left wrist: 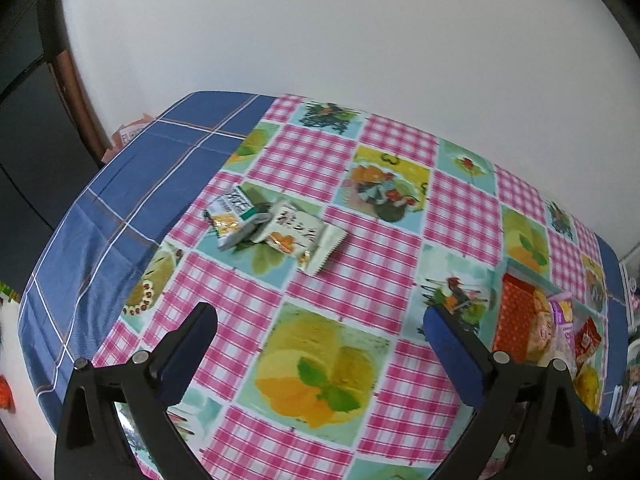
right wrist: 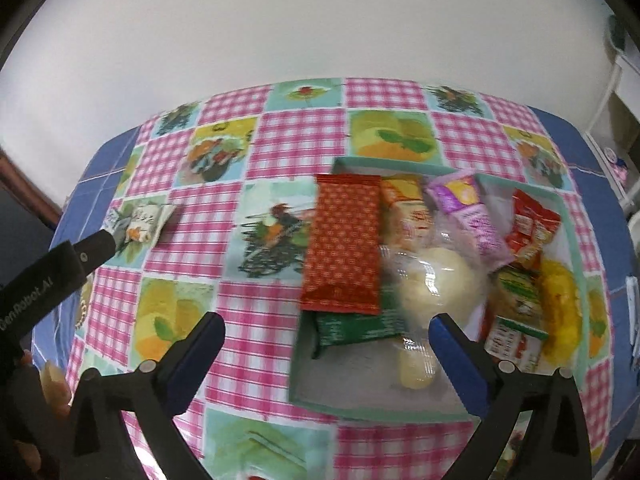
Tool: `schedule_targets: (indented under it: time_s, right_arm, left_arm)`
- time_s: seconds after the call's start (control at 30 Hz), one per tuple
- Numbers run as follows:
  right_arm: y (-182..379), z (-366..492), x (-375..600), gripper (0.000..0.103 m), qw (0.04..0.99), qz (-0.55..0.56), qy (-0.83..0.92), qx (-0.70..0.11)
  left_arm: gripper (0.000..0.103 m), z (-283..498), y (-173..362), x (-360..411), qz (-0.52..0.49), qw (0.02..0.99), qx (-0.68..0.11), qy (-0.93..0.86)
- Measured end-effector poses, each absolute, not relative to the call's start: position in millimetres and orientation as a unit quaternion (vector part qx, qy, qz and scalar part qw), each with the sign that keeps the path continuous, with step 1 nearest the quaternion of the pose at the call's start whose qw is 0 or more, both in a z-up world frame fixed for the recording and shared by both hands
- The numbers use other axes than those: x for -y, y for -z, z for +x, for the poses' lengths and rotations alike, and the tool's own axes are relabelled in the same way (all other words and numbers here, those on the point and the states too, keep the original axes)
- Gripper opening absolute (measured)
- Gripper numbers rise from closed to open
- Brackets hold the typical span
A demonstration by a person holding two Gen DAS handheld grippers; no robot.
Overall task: Organize snacks
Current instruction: 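Move the left tool to the green cracker pack while the right reaches the white pastry pack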
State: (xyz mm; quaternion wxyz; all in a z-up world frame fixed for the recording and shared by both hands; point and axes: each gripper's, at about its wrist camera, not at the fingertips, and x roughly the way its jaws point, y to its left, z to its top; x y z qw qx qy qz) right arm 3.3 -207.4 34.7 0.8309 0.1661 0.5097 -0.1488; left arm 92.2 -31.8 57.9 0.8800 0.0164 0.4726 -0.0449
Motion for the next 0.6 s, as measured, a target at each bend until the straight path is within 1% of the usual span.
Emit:
schedule_targets:
  time_s: [0.3,0.43,0.6]
  right_arm:
    - [-36.1,28.7,176.0,0.103,0.856,0.194,0.117,-0.464]
    - [-29.8,38.8,164.3,0.103,0.856,0.193,0.105,-0.467]
    - [-20.3,50.6,155.2,0.103,0.853,0.199,0.092,-0.474]
  left_arm:
    - [0.103,108.9,-60.8,-4.2,0.004,0.891,-0.453,0.024]
    - [0.103,117.3,-62.4,-16.0,0.006,0.894,-0.447,0.023]
    - [0.103,132.7,-59.4,-37.7,-0.016,0.894,-0.446,0.025]
